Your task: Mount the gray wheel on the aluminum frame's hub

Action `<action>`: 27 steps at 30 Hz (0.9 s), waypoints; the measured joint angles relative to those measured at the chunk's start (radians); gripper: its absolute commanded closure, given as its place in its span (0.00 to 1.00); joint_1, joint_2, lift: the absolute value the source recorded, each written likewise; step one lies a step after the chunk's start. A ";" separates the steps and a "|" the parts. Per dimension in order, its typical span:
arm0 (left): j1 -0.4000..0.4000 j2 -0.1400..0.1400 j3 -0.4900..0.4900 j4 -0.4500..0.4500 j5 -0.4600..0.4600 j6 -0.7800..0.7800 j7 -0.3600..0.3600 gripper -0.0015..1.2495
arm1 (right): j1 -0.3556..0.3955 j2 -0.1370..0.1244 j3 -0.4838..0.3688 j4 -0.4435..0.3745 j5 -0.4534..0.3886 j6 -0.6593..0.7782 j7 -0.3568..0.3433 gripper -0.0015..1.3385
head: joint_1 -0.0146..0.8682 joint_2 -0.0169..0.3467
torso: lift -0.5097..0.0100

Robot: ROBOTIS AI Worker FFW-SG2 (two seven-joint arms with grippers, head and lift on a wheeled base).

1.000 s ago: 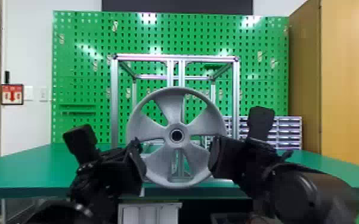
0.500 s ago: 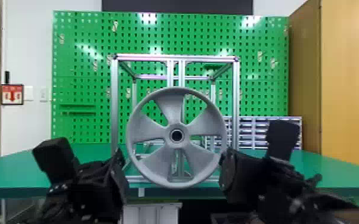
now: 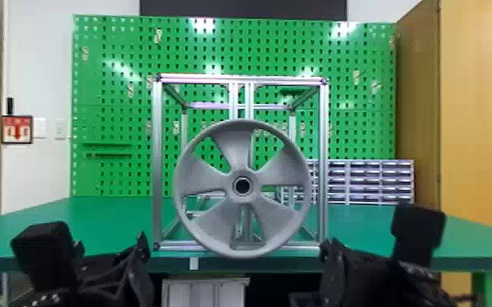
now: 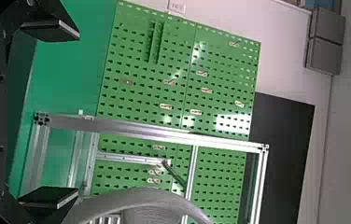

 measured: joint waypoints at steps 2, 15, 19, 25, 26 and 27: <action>0.018 0.007 0.004 -0.011 -0.016 0.003 0.000 0.10 | 0.028 -0.003 -0.015 -0.008 0.001 -0.007 0.019 0.01 | 0.01 0.06 | 0.02; 0.139 0.018 0.070 -0.032 -0.100 0.007 -0.098 0.10 | 0.213 -0.056 -0.087 -0.073 0.032 -0.063 0.146 0.01 | 0.01 0.06 | 0.02; 0.180 0.019 0.107 -0.032 -0.125 0.007 -0.137 0.10 | 0.262 -0.064 -0.096 -0.075 0.069 -0.090 0.188 0.01 | 0.01 0.06 | 0.02; 0.243 0.005 0.161 -0.032 -0.165 0.007 -0.186 0.10 | 0.322 -0.053 -0.088 -0.064 0.162 -0.126 0.226 0.01 | 0.01 0.06 | 0.02; 0.251 0.002 0.167 -0.031 -0.171 0.007 -0.195 0.10 | 0.332 -0.050 -0.085 -0.061 0.177 -0.137 0.229 0.01 | 0.01 0.06 | 0.02; 0.257 -0.002 0.173 -0.029 -0.177 0.007 -0.206 0.10 | 0.342 -0.048 -0.084 -0.059 0.191 -0.148 0.231 0.01 | 0.01 0.06 | 0.02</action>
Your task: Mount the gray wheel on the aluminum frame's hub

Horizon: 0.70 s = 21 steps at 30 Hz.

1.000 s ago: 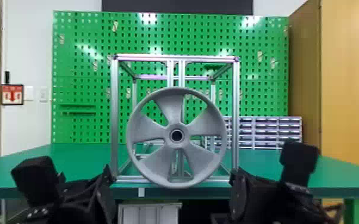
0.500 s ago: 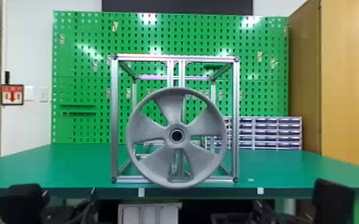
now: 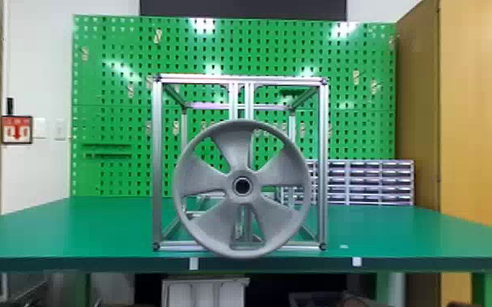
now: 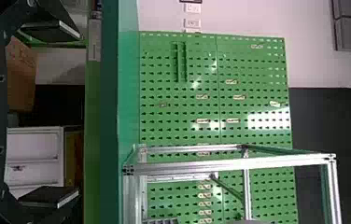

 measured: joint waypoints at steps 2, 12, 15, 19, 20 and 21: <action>0.013 -0.008 0.012 0.004 -0.014 0.000 -0.029 0.10 | 0.025 0.009 -0.001 0.008 0.024 -0.033 0.007 0.01 | 0.01 0.06 | 0.02; 0.036 -0.047 0.032 0.063 -0.035 -0.062 -0.113 0.10 | 0.108 0.036 -0.043 0.050 0.050 -0.175 0.040 0.02 | 0.01 0.06 | 0.02; 0.044 -0.050 0.039 0.067 -0.034 -0.072 -0.119 0.10 | 0.114 0.046 -0.047 0.062 0.051 -0.198 0.042 0.02 | 0.01 0.06 | 0.02; 0.055 -0.051 0.053 0.067 -0.031 -0.080 -0.137 0.10 | 0.114 0.061 -0.050 0.074 0.054 -0.207 0.053 0.03 | 0.01 0.06 | 0.02; 0.058 -0.051 0.055 0.068 -0.033 -0.082 -0.141 0.10 | 0.114 0.064 -0.051 0.077 0.055 -0.208 0.056 0.03 | 0.01 0.06 | 0.02; 0.059 -0.052 0.056 0.068 -0.036 -0.083 -0.144 0.10 | 0.114 0.066 -0.051 0.079 0.056 -0.208 0.057 0.03 | 0.01 0.06 | 0.02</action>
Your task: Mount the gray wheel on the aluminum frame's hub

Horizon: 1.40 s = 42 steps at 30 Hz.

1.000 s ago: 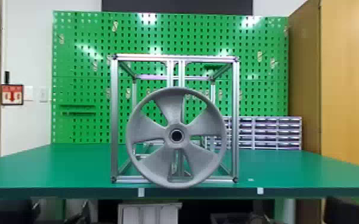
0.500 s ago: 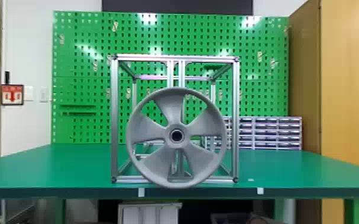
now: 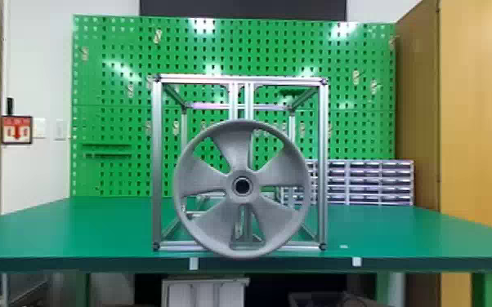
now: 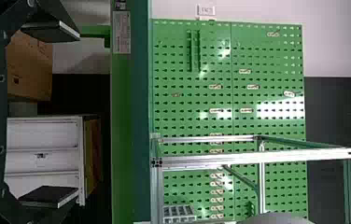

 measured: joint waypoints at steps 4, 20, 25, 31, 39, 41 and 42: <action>0.007 -0.001 0.001 0.003 -0.005 -0.003 -0.002 0.10 | 0.004 0.004 0.000 0.007 0.001 -0.004 0.002 0.03 | 0.01 0.06 | 0.02; 0.031 -0.018 0.013 0.017 -0.028 -0.019 -0.006 0.10 | -0.002 0.006 0.055 0.035 0.029 -0.014 0.003 0.05 | 0.01 0.06 | 0.02; 0.033 -0.029 0.015 0.024 -0.028 -0.026 -0.007 0.10 | -0.004 -0.002 0.082 0.037 0.047 -0.019 0.003 0.05 | 0.01 0.06 | 0.02; 0.030 -0.032 0.018 0.031 -0.031 -0.032 -0.007 0.10 | -0.003 -0.002 0.097 0.055 0.043 -0.022 0.003 0.05 | 0.01 0.06 | 0.02; 0.033 -0.037 0.018 0.043 -0.029 -0.035 -0.007 0.10 | -0.002 -0.005 0.111 0.074 0.048 -0.024 0.002 0.05 | 0.01 0.06 | 0.02; 0.030 -0.037 0.013 0.048 -0.027 -0.036 -0.007 0.10 | -0.005 -0.004 0.111 0.076 0.057 -0.027 0.002 0.05 | 0.01 0.06 | 0.02; 0.029 -0.037 0.011 0.049 -0.027 -0.036 -0.007 0.10 | -0.006 -0.004 0.111 0.077 0.059 -0.029 0.002 0.05 | 0.01 0.06 | 0.02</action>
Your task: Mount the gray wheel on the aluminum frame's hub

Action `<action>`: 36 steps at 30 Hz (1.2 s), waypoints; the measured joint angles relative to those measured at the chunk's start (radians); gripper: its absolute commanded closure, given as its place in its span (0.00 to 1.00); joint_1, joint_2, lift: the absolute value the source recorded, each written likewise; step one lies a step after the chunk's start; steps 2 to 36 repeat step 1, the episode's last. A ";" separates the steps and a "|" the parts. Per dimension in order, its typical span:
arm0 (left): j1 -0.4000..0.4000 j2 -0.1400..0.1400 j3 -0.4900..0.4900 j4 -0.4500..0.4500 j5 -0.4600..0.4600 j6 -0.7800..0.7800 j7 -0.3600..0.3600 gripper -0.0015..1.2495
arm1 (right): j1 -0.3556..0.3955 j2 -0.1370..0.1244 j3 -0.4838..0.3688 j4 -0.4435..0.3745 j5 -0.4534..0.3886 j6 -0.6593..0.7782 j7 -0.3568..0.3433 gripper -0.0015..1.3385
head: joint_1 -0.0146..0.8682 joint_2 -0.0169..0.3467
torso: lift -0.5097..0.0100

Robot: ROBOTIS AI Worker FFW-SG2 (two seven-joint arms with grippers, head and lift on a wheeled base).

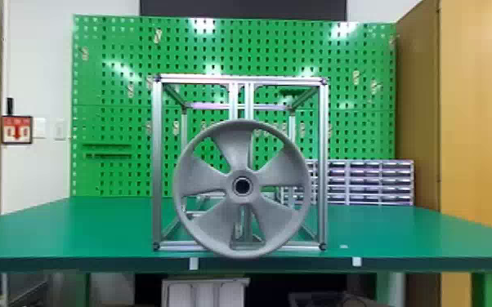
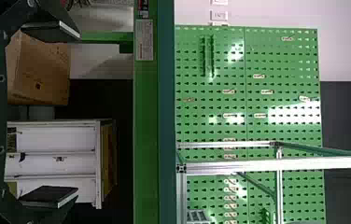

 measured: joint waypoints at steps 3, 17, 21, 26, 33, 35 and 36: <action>-0.001 0.000 -0.003 0.002 0.001 0.000 0.000 0.10 | 0.000 0.000 -0.001 0.000 0.003 -0.002 0.000 0.05 | 0.01 0.06 | 0.02; -0.001 0.000 -0.003 0.002 0.001 0.000 0.000 0.10 | 0.000 0.000 -0.001 0.000 0.003 -0.002 0.000 0.05 | 0.01 0.06 | 0.02; -0.001 0.000 -0.003 0.002 0.001 0.000 0.000 0.10 | 0.000 0.000 -0.001 0.000 0.003 -0.002 0.000 0.05 | 0.01 0.06 | 0.02; -0.001 0.000 -0.003 0.002 0.001 0.000 0.000 0.10 | 0.000 0.000 -0.001 0.000 0.003 -0.002 0.000 0.05 | 0.01 0.06 | 0.02; -0.001 0.000 -0.003 0.002 0.001 0.000 0.000 0.10 | 0.000 0.000 -0.001 0.000 0.003 -0.002 0.000 0.05 | 0.01 0.06 | 0.02; -0.001 0.000 -0.003 0.002 0.001 0.000 0.000 0.10 | 0.000 0.000 -0.001 0.000 0.003 -0.002 0.000 0.05 | 0.01 0.06 | 0.02; -0.001 0.000 -0.003 0.002 0.001 0.000 0.000 0.10 | 0.000 0.000 -0.001 0.000 0.003 -0.002 0.000 0.05 | 0.01 0.06 | 0.02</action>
